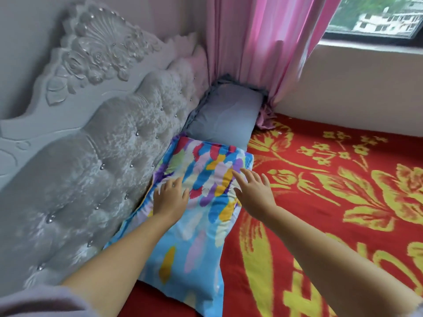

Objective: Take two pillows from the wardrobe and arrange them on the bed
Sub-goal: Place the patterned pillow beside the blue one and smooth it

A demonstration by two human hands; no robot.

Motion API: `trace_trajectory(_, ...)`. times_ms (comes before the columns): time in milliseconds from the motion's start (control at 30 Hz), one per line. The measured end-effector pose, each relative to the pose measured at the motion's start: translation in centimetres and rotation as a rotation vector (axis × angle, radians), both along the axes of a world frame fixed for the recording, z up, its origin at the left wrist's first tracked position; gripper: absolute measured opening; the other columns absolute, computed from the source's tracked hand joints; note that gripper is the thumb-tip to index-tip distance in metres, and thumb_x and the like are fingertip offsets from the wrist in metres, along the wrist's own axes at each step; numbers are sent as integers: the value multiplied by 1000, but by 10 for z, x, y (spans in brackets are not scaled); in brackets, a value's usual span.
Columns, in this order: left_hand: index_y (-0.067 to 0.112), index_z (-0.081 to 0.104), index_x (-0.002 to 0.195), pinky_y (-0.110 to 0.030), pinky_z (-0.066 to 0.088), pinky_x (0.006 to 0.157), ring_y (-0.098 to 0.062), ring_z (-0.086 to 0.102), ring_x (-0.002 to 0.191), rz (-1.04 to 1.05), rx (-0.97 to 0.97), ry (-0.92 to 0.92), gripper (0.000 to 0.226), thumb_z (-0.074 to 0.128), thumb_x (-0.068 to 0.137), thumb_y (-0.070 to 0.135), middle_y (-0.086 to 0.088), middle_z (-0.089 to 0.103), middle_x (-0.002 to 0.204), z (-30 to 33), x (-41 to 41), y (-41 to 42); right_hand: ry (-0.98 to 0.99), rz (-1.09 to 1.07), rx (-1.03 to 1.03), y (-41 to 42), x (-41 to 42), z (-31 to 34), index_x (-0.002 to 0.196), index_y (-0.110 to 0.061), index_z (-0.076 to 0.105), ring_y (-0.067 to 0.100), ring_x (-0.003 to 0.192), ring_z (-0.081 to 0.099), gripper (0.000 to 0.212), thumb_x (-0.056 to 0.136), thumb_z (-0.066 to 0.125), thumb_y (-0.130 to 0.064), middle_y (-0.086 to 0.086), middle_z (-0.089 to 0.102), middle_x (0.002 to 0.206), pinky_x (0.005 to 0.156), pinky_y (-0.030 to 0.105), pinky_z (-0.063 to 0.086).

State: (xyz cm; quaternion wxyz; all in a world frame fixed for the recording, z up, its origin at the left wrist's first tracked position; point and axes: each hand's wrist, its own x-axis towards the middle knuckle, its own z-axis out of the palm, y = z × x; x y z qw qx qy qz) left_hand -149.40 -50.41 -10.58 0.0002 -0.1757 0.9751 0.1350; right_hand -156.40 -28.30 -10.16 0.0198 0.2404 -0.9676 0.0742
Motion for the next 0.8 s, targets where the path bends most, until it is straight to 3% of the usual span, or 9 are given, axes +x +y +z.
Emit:
trace_trajectory(200,18,38,141,-43,34,106,-29,45,128,110,-26,54,48,42,96,35,-9,46,142,31,87,56,28,211,26,35,47,30,144,-33,31,22,143,20,46,98,38,-37,2,25,155,117,52,14)
trace_trajectory(433,21,38,141,-42,33,108,-27,45,129,318,-116,78,50,44,95,40,-7,47,141,62,216,57,47,431,-32,15,131,47,143,-31,34,20,143,20,47,98,39,-40,1,26,155,117,50,13)
trace_trajectory(800,18,41,139,-41,37,105,-28,47,127,485,-72,90,52,45,94,44,-8,51,137,47,481,152,-11,643,14,59,350,47,142,-34,36,19,143,20,45,97,39,-38,-1,26,155,118,49,11)
